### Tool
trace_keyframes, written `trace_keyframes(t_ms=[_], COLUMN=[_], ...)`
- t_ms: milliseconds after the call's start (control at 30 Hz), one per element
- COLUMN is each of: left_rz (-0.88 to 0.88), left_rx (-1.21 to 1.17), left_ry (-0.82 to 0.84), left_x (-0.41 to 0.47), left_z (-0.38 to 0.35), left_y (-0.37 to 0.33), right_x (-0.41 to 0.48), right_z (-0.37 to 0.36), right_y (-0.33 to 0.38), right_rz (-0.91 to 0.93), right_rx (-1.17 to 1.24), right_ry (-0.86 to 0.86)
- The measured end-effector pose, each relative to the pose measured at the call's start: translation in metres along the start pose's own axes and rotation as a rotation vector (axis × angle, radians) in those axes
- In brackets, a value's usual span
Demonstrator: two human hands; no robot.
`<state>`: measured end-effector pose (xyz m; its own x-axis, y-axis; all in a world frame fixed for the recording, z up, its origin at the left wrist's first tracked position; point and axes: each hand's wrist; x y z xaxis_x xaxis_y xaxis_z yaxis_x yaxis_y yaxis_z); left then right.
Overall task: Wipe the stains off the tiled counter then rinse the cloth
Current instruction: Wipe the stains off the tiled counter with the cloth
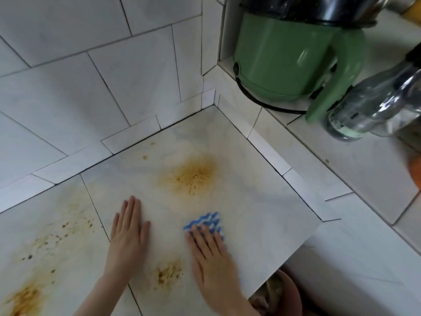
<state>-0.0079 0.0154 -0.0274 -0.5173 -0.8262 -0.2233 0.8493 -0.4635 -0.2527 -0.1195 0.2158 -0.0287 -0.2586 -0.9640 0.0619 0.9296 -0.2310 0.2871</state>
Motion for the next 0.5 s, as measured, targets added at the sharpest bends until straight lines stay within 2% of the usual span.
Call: trace_keyframes(t_ms=[100, 267, 333, 433, 500], left_rz=[-0.012, -0.015, -0.013, -0.013, -0.018], left_rx=[-0.004, -0.027, -0.030, -0.014, -0.009], left_ry=[-0.006, -0.018, -0.035, -0.059, -0.067], left_x=[-0.001, -0.003, 0.000, 0.010, 0.014], left_z=[0.003, 0.004, 0.004, 0.004, 0.002], left_y=[0.000, -0.003, -0.004, -0.005, -0.005], right_x=[-0.011, -0.012, -0.002, 0.039, 0.072], right_z=[0.004, 0.032, 0.042, 0.039, 0.032], right_y=[-0.025, -0.148, -0.177, -0.173, -0.151], right_rz=[-0.018, -0.352, -0.462, -0.539, -0.463], right_rx=[-0.002, -0.174, -0.175, -0.143, -0.112], right_ry=[0.066, 0.000, 0.008, -0.037, -0.035])
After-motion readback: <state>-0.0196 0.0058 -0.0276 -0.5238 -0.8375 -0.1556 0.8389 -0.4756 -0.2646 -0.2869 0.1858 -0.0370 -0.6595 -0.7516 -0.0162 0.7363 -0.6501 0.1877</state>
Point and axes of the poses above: each hand's wrist, its own x-axis towards the middle knuckle, its own z-axis out of the back of the hand, y = z × x, and after that the axes turned 11 degrees about z, right-handed
